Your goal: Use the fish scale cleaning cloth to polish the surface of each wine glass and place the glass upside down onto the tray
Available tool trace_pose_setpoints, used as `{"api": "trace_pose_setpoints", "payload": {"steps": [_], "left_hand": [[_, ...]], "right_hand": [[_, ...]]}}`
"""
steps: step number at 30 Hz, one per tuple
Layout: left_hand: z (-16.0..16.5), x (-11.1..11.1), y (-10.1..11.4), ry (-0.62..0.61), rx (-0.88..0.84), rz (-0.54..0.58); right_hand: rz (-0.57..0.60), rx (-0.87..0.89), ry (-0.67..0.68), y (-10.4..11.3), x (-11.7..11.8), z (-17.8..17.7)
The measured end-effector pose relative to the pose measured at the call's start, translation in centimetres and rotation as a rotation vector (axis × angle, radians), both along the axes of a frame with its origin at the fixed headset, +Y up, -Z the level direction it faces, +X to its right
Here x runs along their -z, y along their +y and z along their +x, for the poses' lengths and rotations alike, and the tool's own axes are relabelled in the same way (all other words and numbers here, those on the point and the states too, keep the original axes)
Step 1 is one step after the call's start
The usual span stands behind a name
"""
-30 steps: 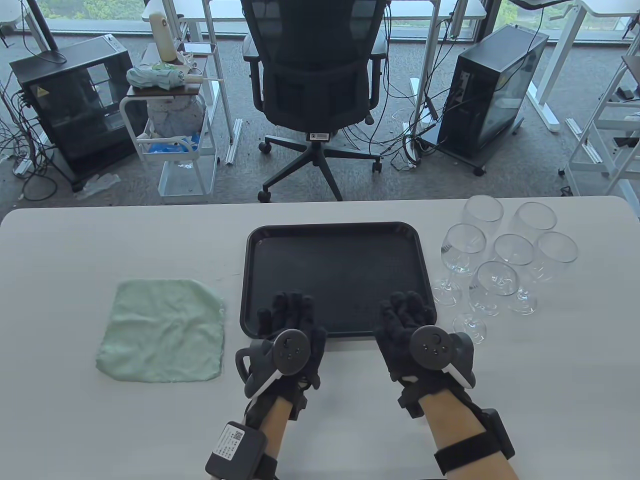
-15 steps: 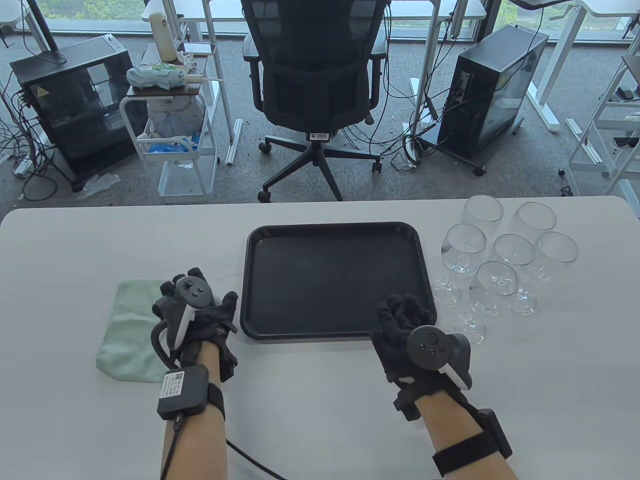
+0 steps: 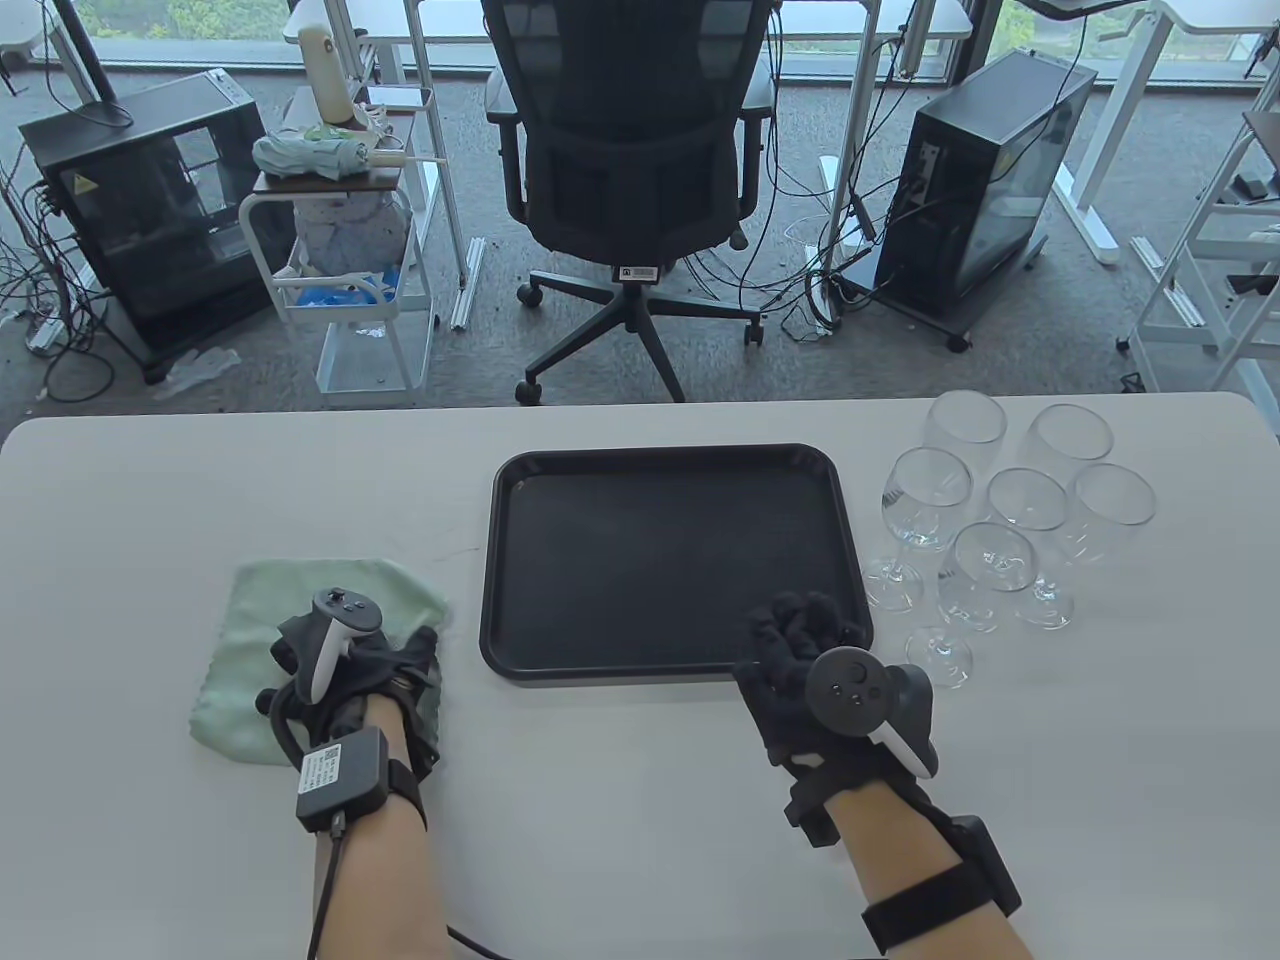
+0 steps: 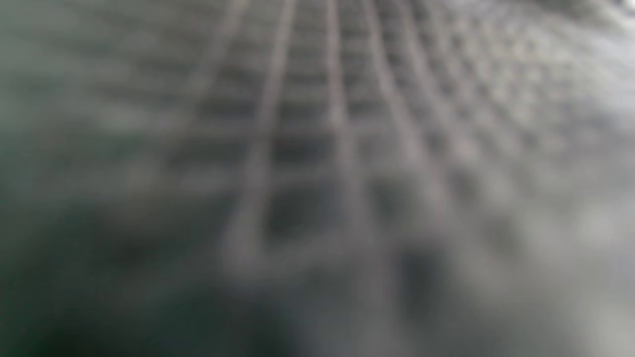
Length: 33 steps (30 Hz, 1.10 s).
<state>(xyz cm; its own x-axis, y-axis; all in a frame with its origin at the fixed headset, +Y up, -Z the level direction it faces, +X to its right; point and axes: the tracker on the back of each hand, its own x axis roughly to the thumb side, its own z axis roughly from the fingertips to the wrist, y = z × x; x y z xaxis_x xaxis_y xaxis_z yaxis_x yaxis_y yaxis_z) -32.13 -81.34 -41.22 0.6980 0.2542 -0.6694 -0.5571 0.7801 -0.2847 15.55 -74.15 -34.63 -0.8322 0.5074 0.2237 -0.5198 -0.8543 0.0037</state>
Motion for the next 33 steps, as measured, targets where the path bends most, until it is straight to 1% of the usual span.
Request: {"api": "trace_pose_setpoints", "payload": {"steps": [2,4,5,6,7,8,10,11,15,16,17,20,21,23,24,26,29,33], "left_hand": [[0.0,-0.1,0.3,0.012,0.018,0.034],[0.2,-0.4,1.1,0.029,0.069,0.079],[0.3,-0.5,1.4,0.013,0.067,0.073],[0.3,-0.9,1.9,-0.009,0.015,0.087],[0.4,-1.1,2.3,-0.015,-0.056,0.131],[0.6,-1.5,2.8,-0.009,-0.161,0.214],[1.2,-2.1,3.7,-0.015,-0.419,0.431],[1.9,-2.5,4.4,-0.029,-0.600,0.563],[4.7,-3.9,6.5,-0.080,-0.992,0.810],[5.2,-4.2,6.9,-0.086,-1.060,0.839],[6.2,-4.7,7.3,-0.093,-1.176,0.881],[8.7,-5.9,7.7,-0.111,-1.434,0.956],[9.2,-6.2,7.7,-0.113,-1.491,0.956],[10.2,-6.5,7.6,-0.165,-1.591,0.989],[10.5,-6.5,7.6,-0.176,-1.599,0.963],[10.7,-6.5,7.5,-0.224,-1.605,0.961],[10.8,-6.6,7.4,-0.209,-1.590,0.960],[11.1,-6.6,7.4,-0.229,-1.595,0.945]], "right_hand": [[0.003,0.013,-0.002,0.1,-0.1,0.1],[0.002,0.020,-0.005,0.1,-0.1,0.2],[0.000,0.023,-0.006,0.1,-0.1,0.3],[-0.004,0.028,-0.008,0.1,-0.1,0.4],[-0.007,0.033,-0.009,0.1,-0.1,0.4],[-0.010,0.037,-0.011,0.0,-0.1,0.5],[-0.016,0.040,-0.015,-0.1,0.0,0.7],[-0.015,0.043,-0.019,-0.1,0.0,0.8],[-0.005,0.034,-0.060,0.0,-0.1,1.1],[-0.002,0.029,-0.065,0.0,-0.1,1.2],[-0.009,0.028,-0.075,0.0,-0.1,1.4],[-0.026,0.030,-0.142,0.0,-0.2,2.0],[-0.026,0.028,-0.172,0.0,-0.3,2.1],[-0.035,0.017,-0.233,-0.2,-0.4,2.3],[-0.042,0.005,-0.252,-0.3,-0.5,2.4],[-0.074,-0.004,-0.299,-0.5,-0.4,2.7],[-0.158,0.060,-0.342,-0.7,-0.1,3.0],[-0.258,0.119,-0.406,-0.1,0.3,4.3]]}}
